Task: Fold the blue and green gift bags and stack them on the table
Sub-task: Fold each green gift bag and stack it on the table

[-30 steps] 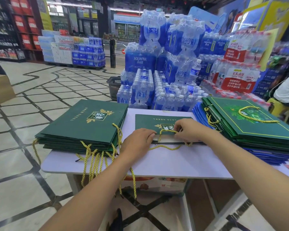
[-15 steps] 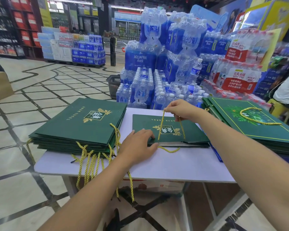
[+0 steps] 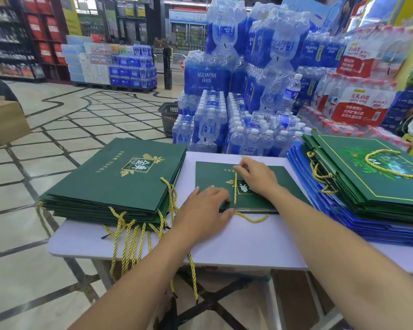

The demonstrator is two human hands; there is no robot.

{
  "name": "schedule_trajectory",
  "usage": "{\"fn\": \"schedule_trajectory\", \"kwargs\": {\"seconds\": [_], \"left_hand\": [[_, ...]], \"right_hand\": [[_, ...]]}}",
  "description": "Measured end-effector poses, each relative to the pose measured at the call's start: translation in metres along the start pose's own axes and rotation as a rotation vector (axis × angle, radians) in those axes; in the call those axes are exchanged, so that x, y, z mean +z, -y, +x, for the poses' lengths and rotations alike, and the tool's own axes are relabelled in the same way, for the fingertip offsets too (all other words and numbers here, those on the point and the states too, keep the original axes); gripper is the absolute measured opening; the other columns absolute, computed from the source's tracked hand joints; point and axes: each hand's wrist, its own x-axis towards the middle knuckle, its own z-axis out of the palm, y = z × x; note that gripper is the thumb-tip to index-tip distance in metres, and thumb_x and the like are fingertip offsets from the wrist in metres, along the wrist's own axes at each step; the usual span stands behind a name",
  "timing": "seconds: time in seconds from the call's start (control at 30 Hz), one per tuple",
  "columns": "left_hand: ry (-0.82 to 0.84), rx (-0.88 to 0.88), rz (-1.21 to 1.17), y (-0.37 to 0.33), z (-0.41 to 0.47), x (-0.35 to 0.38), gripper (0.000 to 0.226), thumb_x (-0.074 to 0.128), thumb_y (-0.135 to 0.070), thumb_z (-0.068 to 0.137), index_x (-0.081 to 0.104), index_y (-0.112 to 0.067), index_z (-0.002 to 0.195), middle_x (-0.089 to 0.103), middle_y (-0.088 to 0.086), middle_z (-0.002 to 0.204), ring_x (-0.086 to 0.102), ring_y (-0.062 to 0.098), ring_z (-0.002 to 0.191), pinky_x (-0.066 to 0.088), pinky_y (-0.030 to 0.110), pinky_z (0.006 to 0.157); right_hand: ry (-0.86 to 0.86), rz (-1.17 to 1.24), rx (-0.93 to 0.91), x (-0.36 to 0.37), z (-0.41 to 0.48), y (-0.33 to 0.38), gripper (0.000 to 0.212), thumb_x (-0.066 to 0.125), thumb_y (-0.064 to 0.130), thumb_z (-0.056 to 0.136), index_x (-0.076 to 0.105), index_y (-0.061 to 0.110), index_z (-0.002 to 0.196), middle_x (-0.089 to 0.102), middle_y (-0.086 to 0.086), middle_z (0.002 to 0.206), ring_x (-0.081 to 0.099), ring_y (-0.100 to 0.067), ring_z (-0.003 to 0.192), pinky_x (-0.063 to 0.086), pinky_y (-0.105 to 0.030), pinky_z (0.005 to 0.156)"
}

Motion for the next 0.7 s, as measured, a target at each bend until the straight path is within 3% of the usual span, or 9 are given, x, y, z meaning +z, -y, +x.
{"fn": "schedule_trajectory", "kwargs": {"seconds": [0.23, 0.43, 0.7], "left_hand": [[-0.019, 0.011, 0.031, 0.0, -0.0004, 0.0002, 0.016, 0.047, -0.05, 0.101, 0.046, -0.035, 0.106, 0.056, -0.014, 0.11, 0.053, 0.017, 0.119, 0.027, 0.046, 0.121], [-0.035, 0.009, 0.017, 0.0012, -0.0003, 0.0026, 0.015, 0.046, -0.051, 0.1, 0.036, -0.041, 0.1, 0.055, -0.015, 0.109, 0.053, 0.018, 0.119, 0.029, 0.046, 0.119], [-0.051, -0.004, 0.014, 0.0012, 0.0, 0.0036, 0.014, 0.048, -0.052, 0.099, 0.042, -0.039, 0.101, 0.051, -0.018, 0.103, 0.054, 0.017, 0.115, 0.031, 0.045, 0.117]], "right_hand": [[-0.052, 0.156, 0.057, 0.0023, 0.0024, -0.0052, 0.028, 0.054, 0.055, 0.099, 0.061, 0.03, 0.089, 0.065, 0.012, 0.085, 0.061, -0.013, 0.083, 0.044, -0.034, 0.068], [-0.069, 0.23, 0.08, 0.004, 0.0032, -0.0077, 0.03, 0.056, 0.055, 0.098, 0.061, 0.028, 0.086, 0.067, 0.009, 0.083, 0.062, -0.016, 0.082, 0.048, -0.037, 0.072], [-0.071, 0.272, 0.096, -0.0001, 0.0029, -0.0063, 0.032, 0.061, 0.055, 0.096, 0.067, 0.026, 0.085, 0.066, 0.008, 0.077, 0.06, -0.014, 0.076, 0.046, -0.034, 0.067]]}}
